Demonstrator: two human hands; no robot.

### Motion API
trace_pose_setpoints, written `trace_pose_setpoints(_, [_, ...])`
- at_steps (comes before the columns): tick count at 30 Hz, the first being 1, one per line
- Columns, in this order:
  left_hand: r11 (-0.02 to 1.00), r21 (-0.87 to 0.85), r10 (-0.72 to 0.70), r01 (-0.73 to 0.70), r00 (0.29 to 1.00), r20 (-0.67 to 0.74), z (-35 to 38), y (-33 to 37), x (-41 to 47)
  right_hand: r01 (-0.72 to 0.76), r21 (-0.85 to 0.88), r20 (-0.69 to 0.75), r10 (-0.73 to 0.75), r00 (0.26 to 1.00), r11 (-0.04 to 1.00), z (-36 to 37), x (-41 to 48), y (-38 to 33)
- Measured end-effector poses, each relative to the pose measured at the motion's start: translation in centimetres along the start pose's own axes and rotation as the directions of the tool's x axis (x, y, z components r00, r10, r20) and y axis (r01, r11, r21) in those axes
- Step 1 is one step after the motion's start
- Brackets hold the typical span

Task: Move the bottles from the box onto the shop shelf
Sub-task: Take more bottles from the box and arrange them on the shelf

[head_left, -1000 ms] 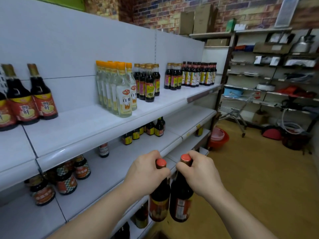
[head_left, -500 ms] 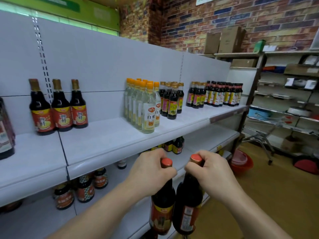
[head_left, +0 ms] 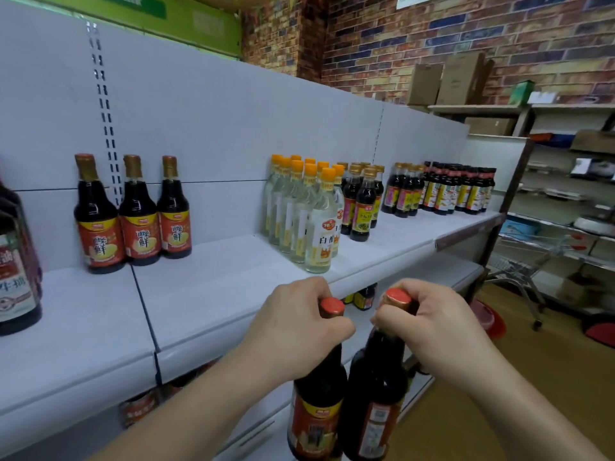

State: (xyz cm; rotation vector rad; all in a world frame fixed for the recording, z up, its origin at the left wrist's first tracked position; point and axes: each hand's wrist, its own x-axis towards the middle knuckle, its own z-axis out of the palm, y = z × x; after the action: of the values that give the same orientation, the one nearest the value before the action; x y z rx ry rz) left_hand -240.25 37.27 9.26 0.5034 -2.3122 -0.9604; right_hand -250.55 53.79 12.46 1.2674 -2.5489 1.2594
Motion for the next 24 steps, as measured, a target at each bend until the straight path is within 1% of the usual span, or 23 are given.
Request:
trace_pose_setpoints(6, [1.0, 0.012, -0.027, 0.027, 0.998, -0.048, -2.2, -0.8, 1.7, 0.029, 0.06, 0.05, -0.032, 0.998, 0.998, 0.9, 3.1, -1.9])
trace_pose_setpoints(10, [0.998, -0.004, -0.064, 0.064, 0.991, -0.118, -3.6, -0.7, 2.1, 0.089, 0.074, 0.068, -0.094, 0.993, 0.993, 1.4, 5.2, -2.8])
trace_pose_setpoints(18, [0.988, -0.007, -0.15, 0.152, 0.963, -0.226, -6.1, 0.1, 2.1, 0.185, 0.194, 0.158, -0.217, 0.963, 0.963, 2.1, 7.8, -4.5])
trace_pose_setpoints(24, [0.981, 0.042, -0.168, 0.188, 0.943, -0.288, -8.6, 1.3, 1.6, 0.244, 0.22, 0.189, -0.287, 0.939, 0.944, 2.4, 8.7, -5.9])
